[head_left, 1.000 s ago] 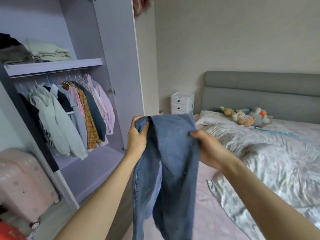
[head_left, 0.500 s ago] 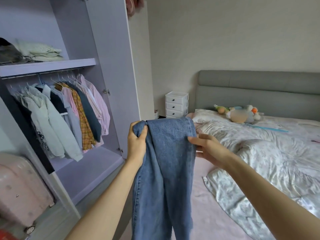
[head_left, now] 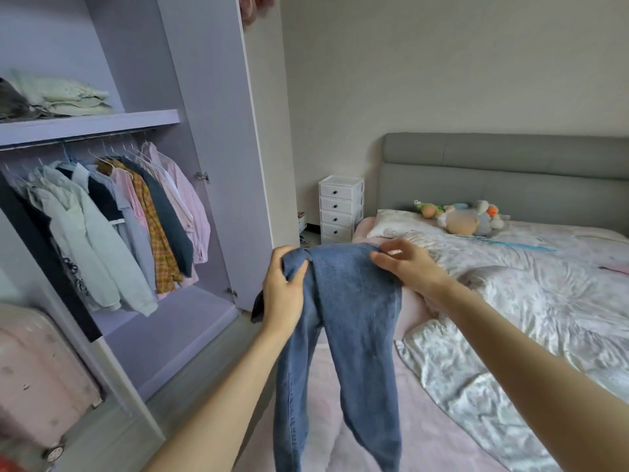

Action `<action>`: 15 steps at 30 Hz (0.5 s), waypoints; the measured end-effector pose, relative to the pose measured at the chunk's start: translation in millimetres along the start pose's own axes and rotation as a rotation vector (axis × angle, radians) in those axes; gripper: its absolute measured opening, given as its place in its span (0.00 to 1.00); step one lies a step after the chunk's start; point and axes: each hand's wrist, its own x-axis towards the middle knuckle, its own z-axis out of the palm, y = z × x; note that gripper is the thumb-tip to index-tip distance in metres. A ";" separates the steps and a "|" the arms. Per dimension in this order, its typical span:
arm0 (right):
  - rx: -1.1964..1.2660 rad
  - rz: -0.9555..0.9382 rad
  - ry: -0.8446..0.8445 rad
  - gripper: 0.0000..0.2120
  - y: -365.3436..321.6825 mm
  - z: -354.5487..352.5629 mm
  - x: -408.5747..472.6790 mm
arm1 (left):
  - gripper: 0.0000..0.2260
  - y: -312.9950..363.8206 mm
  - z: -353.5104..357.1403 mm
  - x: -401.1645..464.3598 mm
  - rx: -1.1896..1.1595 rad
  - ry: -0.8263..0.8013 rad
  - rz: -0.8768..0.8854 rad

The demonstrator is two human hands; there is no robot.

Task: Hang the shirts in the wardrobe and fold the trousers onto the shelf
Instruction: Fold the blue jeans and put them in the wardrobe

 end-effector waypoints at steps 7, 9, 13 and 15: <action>-0.548 -0.359 0.178 0.23 21.1 42.2 -41.0 | 0.07 3.3 23.9 -1.1 0.471 -0.105 0.100; -0.433 -0.289 0.048 0.30 34.2 64.6 -55.4 | 0.05 8.4 26.5 3.0 0.423 -0.155 0.067; -0.279 -0.230 0.184 0.31 48.2 81.7 -54.2 | 0.08 14.0 17.8 12.6 0.340 -0.222 0.069; -0.260 -0.274 0.274 0.21 46.2 84.1 -48.2 | 0.10 17.1 14.7 15.8 0.337 -0.238 0.113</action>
